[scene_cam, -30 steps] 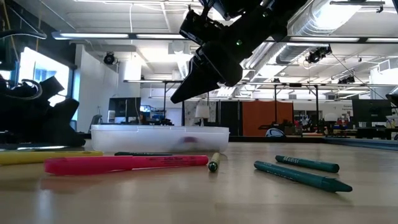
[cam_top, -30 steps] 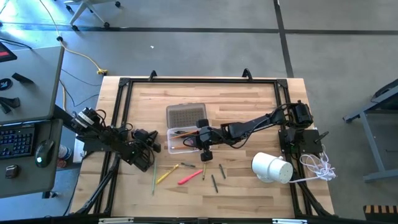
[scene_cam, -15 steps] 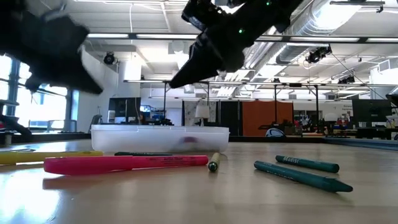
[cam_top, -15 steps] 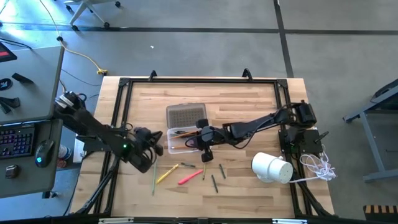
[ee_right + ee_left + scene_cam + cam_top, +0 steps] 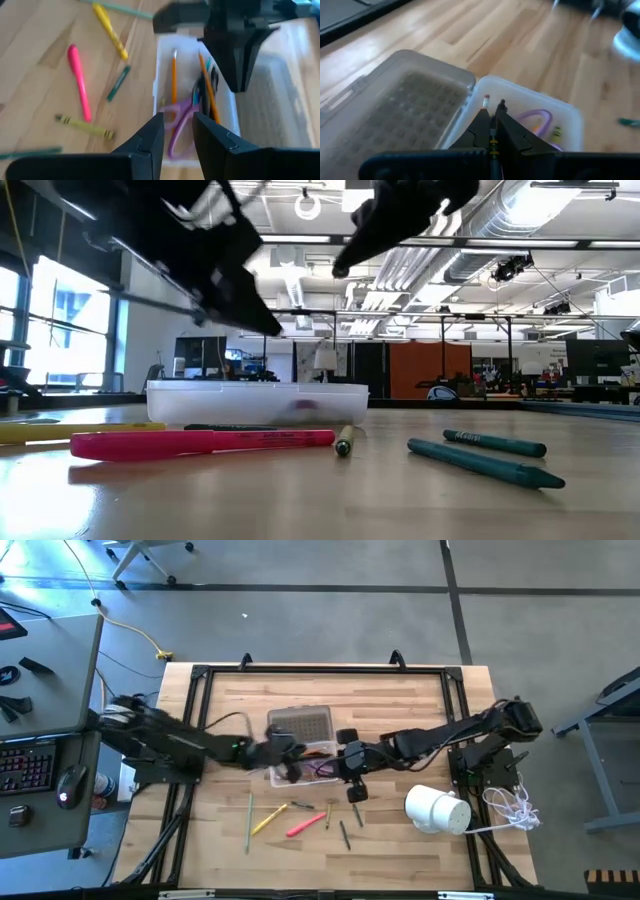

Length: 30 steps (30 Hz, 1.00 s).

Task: Pick & place school supplies into a supply box
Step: Put the blue pencil into the gray supply box, then put the dark green crayon into the gray supply box

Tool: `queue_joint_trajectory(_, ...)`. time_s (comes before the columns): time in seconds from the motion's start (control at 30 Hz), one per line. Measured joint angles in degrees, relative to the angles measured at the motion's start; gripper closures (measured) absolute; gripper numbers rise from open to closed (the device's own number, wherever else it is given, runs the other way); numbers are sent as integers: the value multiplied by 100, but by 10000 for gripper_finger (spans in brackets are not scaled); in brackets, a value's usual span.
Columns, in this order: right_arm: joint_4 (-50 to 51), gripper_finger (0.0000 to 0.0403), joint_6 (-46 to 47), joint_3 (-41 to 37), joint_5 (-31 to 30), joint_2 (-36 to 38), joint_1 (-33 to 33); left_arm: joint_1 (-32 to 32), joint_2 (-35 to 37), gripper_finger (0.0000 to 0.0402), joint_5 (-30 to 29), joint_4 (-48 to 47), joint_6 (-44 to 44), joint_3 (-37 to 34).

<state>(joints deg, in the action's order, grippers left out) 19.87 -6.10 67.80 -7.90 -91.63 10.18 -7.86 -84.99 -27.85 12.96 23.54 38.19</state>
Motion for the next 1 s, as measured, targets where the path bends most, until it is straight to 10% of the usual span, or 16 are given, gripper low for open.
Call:
queue_joint_trajectory(0.63, 296, 316, 255, -9, 487, -239, 39, 790, -2087, 304, 936, -11, -1371, 1712)
queue_joint_trajectory(1.0, 492, 316, 655, -10, 588, -239, 50, 785, -1698, 252, 408, -2360, -1777, 2768)
